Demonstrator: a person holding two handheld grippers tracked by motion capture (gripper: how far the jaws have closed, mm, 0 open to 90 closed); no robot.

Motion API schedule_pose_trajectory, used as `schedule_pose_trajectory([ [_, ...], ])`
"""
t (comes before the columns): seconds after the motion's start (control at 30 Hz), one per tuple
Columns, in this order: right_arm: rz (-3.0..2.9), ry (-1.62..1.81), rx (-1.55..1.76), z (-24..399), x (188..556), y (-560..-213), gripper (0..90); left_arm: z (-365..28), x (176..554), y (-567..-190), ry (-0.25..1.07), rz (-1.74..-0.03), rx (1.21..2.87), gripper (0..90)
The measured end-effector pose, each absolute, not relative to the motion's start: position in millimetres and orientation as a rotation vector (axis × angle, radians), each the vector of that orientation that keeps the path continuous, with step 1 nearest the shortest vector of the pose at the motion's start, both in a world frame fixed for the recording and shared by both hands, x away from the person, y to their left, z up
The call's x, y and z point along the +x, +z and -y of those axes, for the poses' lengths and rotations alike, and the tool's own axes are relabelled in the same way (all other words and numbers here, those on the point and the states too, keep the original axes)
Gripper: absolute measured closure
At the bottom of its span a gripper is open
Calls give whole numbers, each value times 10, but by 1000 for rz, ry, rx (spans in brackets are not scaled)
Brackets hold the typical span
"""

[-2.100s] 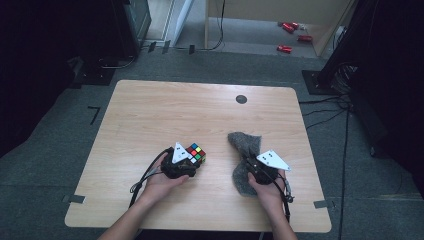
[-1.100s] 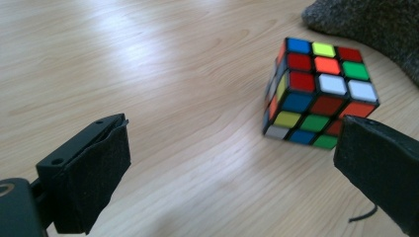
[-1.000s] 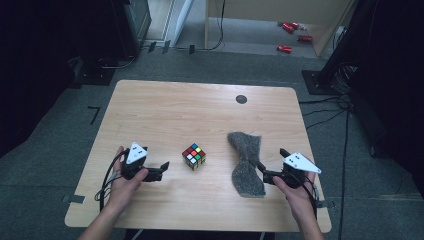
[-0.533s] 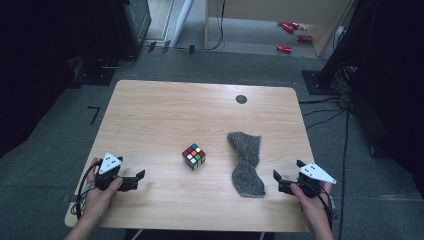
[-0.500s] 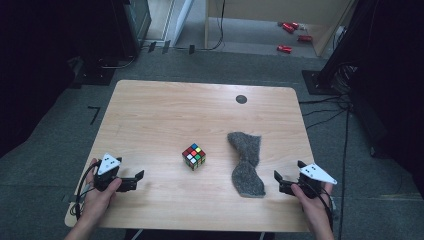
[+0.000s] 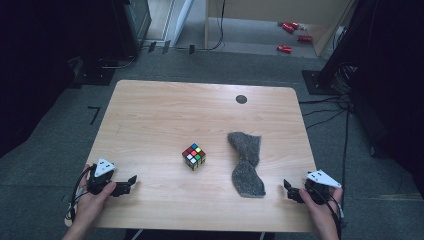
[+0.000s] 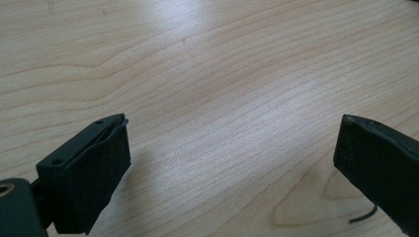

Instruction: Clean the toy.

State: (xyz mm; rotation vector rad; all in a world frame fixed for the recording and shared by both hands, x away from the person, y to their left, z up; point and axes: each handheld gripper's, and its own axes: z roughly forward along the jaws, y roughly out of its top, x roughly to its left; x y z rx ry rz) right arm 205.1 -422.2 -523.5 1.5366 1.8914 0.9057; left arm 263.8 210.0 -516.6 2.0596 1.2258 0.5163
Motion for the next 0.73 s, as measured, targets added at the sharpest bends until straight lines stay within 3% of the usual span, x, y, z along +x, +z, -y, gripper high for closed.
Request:
schedule_pose_trajectory([
  [0.73, -1947, 844, 1614, 4250, 2049, -5264, 24, -2063, 2656, -5187, 494, -1210, 2128, 18],
])
